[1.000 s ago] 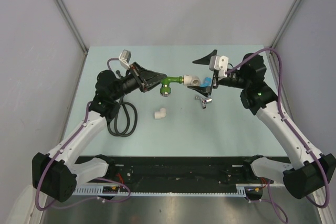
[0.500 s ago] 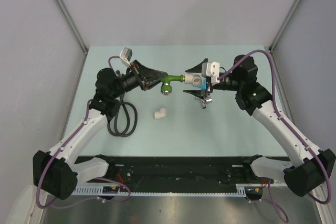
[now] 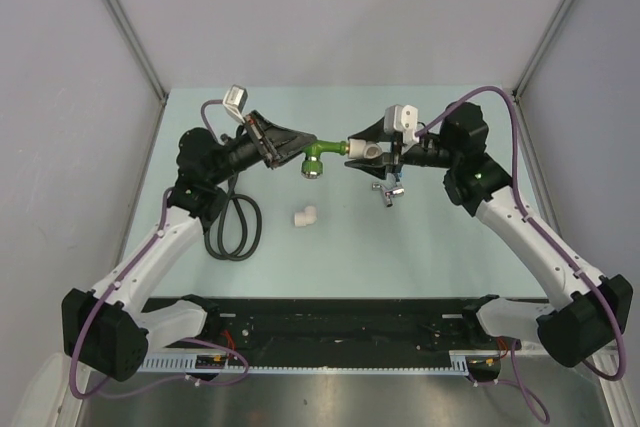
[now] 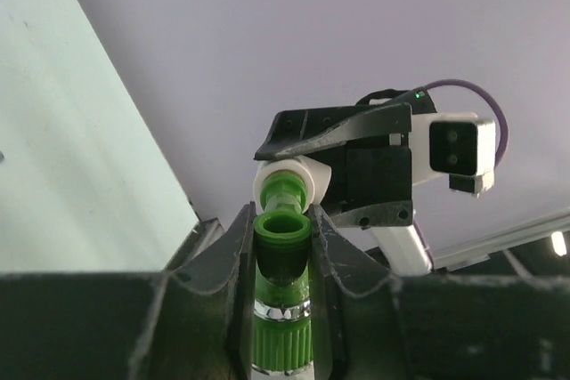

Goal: Install the water faucets

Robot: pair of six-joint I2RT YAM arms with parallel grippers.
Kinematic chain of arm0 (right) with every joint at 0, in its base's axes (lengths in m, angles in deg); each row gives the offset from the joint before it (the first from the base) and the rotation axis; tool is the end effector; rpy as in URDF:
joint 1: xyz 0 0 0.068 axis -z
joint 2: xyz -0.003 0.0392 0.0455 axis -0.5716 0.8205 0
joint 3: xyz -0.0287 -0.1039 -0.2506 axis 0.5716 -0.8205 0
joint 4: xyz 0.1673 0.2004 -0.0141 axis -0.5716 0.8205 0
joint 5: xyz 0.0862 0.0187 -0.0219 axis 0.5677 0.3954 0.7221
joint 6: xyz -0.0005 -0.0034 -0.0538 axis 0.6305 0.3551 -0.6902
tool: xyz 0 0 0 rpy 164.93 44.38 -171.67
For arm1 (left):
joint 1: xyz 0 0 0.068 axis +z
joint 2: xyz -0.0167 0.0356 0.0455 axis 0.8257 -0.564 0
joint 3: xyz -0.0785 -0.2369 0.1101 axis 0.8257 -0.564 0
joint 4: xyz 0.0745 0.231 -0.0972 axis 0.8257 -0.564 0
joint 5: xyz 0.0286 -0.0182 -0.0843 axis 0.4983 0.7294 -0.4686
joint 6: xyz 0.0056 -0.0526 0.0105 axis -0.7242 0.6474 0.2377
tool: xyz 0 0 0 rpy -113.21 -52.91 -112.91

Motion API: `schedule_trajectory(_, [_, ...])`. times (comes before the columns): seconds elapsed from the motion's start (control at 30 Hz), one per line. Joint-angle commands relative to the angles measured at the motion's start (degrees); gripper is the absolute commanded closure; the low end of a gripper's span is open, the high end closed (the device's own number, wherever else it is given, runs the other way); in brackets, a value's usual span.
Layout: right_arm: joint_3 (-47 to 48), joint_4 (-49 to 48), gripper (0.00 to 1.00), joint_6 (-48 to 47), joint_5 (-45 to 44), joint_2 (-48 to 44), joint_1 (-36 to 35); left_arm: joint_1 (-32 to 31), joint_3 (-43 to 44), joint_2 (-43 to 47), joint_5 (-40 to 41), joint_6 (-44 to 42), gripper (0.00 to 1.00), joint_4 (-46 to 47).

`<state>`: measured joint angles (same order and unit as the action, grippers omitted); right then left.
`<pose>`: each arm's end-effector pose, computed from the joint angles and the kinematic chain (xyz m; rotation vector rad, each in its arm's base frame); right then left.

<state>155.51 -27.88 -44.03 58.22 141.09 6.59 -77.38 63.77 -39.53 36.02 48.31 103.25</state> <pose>0.2235 0.1529 0.4073 -1.3182 0.9805 0.7893 0.2312 -0.1159 0.3749 -0.1243 1.7269 -1.7824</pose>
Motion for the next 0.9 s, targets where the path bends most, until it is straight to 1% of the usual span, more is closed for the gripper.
schedule_trajectory(0.0, [1.24, -9.12, 1.00, 12.42, 6.38, 1.08, -1.08, -0.26, 3.03, 0.90, -2.23, -10.74, 1.00, 7.26])
schedule_trajectory(0.03, [1.16, -10.35, 1.00, 17.06, 7.08, 1.26, -1.08, -0.17, 2.95, 1.08, -2.41, -12.87, 1.00, 7.62])
schedule_trajectory(0.07, [1.16, -12.71, 1.00, 19.28, 7.17, 1.69, -1.17, -0.26, 2.86, 1.43, -2.76, -17.24, 1.00, 7.79])
schedule_trajectory(0.13, [1.16, -15.54, 1.00, 24.81, 7.26, 2.22, -1.17, -0.43, 2.07, 2.13, -3.11, -22.09, 1.00, 9.02])
schedule_trajectory(0.17, [1.16, -18.34, 1.00, 30.23, 7.35, 2.75, -1.26, -0.69, 1.63, 3.00, -3.38, -26.81, 1.00, 9.37])
schedule_trajectory(0.23, [1.24, -21.07, 1.00, 35.62, 7.26, 3.45, -1.17, -0.96, -0.47, 4.24, -3.64, -31.76, 1.00, 11.91])
schedule_trajectory(0.27, [1.16, -23.87, 1.00, 41.48, 7.35, 3.63, -1.17, -1.13, -1.35, 5.55, -3.82, -37.44, 1.00, 12.80])
schedule_trajectory(0.33, [1.16, -27.83, 1.00, 47.39, 7.09, 4.68, -0.82, -1.31, -4.08, 7.05, -3.99, -42.66, 1.00, 14.99])
schedule_trajectory(0.37, [1.16, -28.99, 1.00, 49.95, 7.09, 5.03, -0.82, -1.31, -5.13, 8.36, -4.34, -47.12, 1.00, 16.22])
schedule_trajectory(0.4, [1.24, -29.96, 1.00, 54.85, 7.00, 5.73, -0.65, -1.31, -7.40, 9.07, -5.22, -49.08, 1.00, 19.54])
schedule_trajectory(0.43, [1.16, -31.53, 1.00, 56.98, 6.74, 5.91, -0.47, -1.49, -8.56, 9.77, -5.57, -51.01, 1.00, 21.22])
schedule_trajectory(0.47, [1.16, -32.24, 1.00, 58.92, 6.65, 6.26, -0.47, -1.58, -9.70, 10.91, -6.01, -54.95, 1.00, 22.72])
schedule_trajectory(0.5, [1.16, -32.95, 1.00, 62.85, 6.65, 6.53, -0.47, -1.75, -11.45, 11.44, -7.23, -56.90, 1.00, 24.74])
schedule_trajectory(0.53, [1.16, -34.17, 1.00, 64.55, 6.74, 7.14, -0.47, -1.84, -11.99, 11.80, -8.12, -58.75, 1.00, 25.19])
schedule_trajectory(0.57, [1.16, -34.71, 1.00, 66.48, 6.74, 7.41, -0.47, -1.84, -12.26, 12.41, -8.91, -61.72, 1.00, 25.20])
schedule_trajectory(0.6, [1.16, -35.32, 1.00, 69.89, 6.74, 7.84, -0.38, -1.84, -12.35, 12.50, -9.52, -63.06, 1.00, 24.94])
schedule_trajectory(0.7, [1.16, -37.34, 1.00, 76.15, 6.65, 9.60, 0.06, -2.01, -11.39, 12.85, -12.95, -67.98, 1.00, 22.58])
schedule_trajectory(0.73, [1.16, -38.13, 1.00, 80.17, 6.74, 10.04, 0.23, -2.19, -11.21, 12.85, -14.44, -69.47, 1.00, 22.21])
schedule_trajectory(0.77, [1.24, -38.49, 1.00, 81.86, 6.82, 11.00, 0.32, -2.28, -11.12, 12.85, -15.32, -72.53, 1.00, 21.43])
schedule_trajectory(0.83, [1.24, -39.10, 1.00, 86.33, 6.82, 11.71, 0.41, -2.45, -10.59, 12.85, -16.38, -74.49, 1.00, 19.58])
schedule_trajectory(0.87, [1.24, -39.28, 1.00, 87.40, 6.74, 12.33, 0.41, -2.46, -10.33, 12.77, -16.82, -77.72, 1.00, 18.01])
